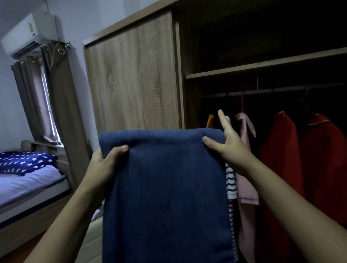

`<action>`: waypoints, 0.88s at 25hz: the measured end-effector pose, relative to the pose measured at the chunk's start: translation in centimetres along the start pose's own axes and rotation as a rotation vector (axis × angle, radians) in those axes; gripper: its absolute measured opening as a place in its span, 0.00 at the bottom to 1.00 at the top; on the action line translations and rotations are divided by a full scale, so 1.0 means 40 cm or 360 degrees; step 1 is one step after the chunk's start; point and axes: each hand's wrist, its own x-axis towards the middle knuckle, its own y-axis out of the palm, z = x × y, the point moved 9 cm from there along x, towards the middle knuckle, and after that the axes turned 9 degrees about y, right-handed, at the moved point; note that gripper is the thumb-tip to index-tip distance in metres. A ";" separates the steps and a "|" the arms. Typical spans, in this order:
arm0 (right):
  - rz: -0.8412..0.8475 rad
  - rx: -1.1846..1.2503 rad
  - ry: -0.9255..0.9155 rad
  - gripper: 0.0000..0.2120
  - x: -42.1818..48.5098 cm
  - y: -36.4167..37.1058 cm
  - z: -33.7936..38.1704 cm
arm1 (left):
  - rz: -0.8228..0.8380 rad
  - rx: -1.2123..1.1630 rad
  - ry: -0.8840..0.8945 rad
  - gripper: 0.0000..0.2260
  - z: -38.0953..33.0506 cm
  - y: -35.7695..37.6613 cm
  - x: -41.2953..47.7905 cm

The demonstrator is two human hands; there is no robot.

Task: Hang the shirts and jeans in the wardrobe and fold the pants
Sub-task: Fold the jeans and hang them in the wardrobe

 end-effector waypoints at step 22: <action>0.0010 0.0446 0.0792 0.10 0.041 0.070 -0.162 | 0.0300 -0.0111 -0.0717 0.26 0.113 -0.034 0.011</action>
